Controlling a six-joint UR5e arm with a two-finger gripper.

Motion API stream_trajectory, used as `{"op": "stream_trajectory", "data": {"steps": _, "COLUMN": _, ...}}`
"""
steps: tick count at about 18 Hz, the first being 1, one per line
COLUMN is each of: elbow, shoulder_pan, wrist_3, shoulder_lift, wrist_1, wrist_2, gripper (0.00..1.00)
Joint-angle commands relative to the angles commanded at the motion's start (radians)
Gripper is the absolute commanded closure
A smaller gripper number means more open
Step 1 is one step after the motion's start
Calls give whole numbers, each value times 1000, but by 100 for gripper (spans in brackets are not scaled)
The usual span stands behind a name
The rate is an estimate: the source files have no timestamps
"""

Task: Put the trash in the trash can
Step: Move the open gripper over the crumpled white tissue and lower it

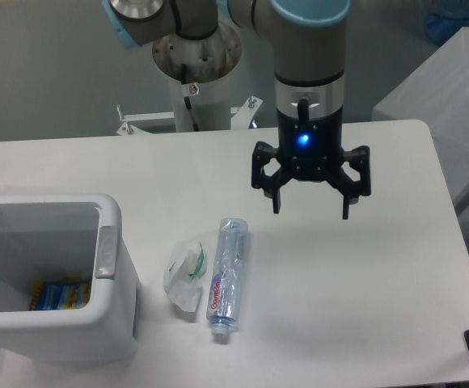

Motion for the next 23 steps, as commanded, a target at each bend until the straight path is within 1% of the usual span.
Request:
{"op": "stream_trajectory", "data": {"steps": 3, "elbow": 3, "shoulder_pan": -2, "wrist_3": -3, "shoulder_lift": 2, "wrist_1": -3, "wrist_2": -5, "gripper": 0}}
{"op": "stream_trajectory", "data": {"steps": 5, "elbow": -8, "shoulder_pan": -5, "wrist_3": -9, "shoulder_lift": 2, "wrist_1": -8, "wrist_2": -6, "gripper": 0}}
{"op": "stream_trajectory", "data": {"steps": 10, "elbow": -81, "shoulder_pan": -14, "wrist_3": -9, "shoulder_lift": 6, "wrist_1": -2, "wrist_2": -8, "gripper": 0}}
{"op": "stream_trajectory", "data": {"steps": 12, "elbow": -127, "shoulder_pan": -15, "wrist_3": -9, "shoulder_lift": 8, "wrist_1": 14, "wrist_2": -9, "gripper": 0}}
{"op": "stream_trajectory", "data": {"steps": 15, "elbow": -187, "shoulder_pan": -17, "wrist_3": -17, "shoulder_lift": 9, "wrist_1": 58, "wrist_2": -3, "gripper": 0}}
{"op": "stream_trajectory", "data": {"steps": 19, "elbow": -328, "shoulder_pan": -51, "wrist_3": -15, "shoulder_lift": 40, "wrist_1": 149, "wrist_2": -3, "gripper": 0}}
{"op": "stream_trajectory", "data": {"steps": 20, "elbow": -353, "shoulder_pan": -63, "wrist_3": -12, "shoulder_lift": 41, "wrist_1": 164, "wrist_2": -3, "gripper": 0}}
{"op": "stream_trajectory", "data": {"steps": 23, "elbow": -387, "shoulder_pan": -107, "wrist_3": 37, "shoulder_lift": 31, "wrist_1": 173, "wrist_2": -3, "gripper": 0}}
